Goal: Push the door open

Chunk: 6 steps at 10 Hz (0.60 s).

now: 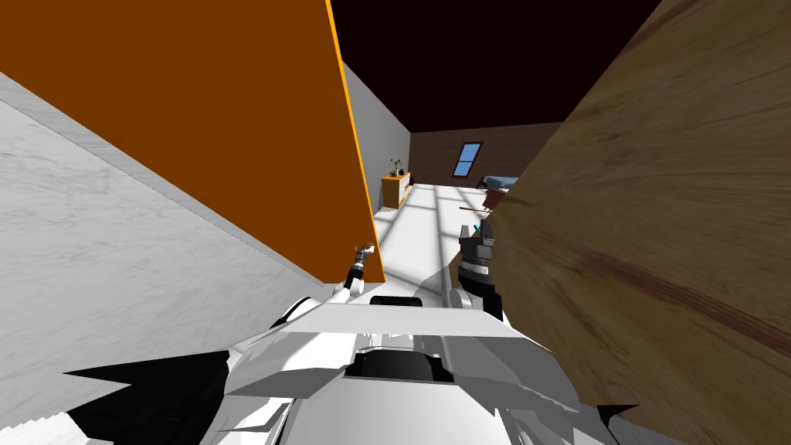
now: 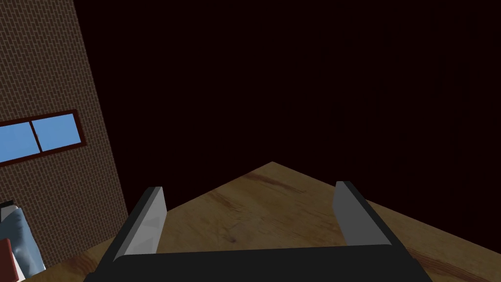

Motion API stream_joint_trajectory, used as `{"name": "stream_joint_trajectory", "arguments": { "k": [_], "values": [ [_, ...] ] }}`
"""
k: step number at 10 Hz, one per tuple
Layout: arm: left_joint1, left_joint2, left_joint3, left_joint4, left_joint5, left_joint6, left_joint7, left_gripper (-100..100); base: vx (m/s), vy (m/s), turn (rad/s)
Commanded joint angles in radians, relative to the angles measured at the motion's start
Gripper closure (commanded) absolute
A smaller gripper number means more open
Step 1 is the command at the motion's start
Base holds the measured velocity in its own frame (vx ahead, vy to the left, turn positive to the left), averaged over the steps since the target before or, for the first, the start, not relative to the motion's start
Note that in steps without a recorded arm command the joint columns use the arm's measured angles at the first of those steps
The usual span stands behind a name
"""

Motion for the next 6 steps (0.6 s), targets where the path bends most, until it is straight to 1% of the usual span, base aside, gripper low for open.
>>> {"name": "stream_joint_trajectory", "arguments": {
  "k": [1,2,4,5,6],
  "values": [
    [-0.02,0.002,0.004,0.028,0.002,-0.02,0.005,100,0.017,0.005,-0.016],
    [-0.019,0.005,0.022,0.031,0.009,-0.02,-0.002,100,0.094,-0.045,0.019],
    [-0.018,0.007,0.038,0.033,0.016,-0.02,-0.009,100,0.136,-0.1,0.064],
    [-0.018,0.007,0.038,0.033,0.016,-0.02,-0.009,100,0.126,-0.076,0.037],
    [-0.017,0.01,0.053,0.036,0.022,-0.019,-0.014,100,0.149,-0.065,0.047]
  ]
}}
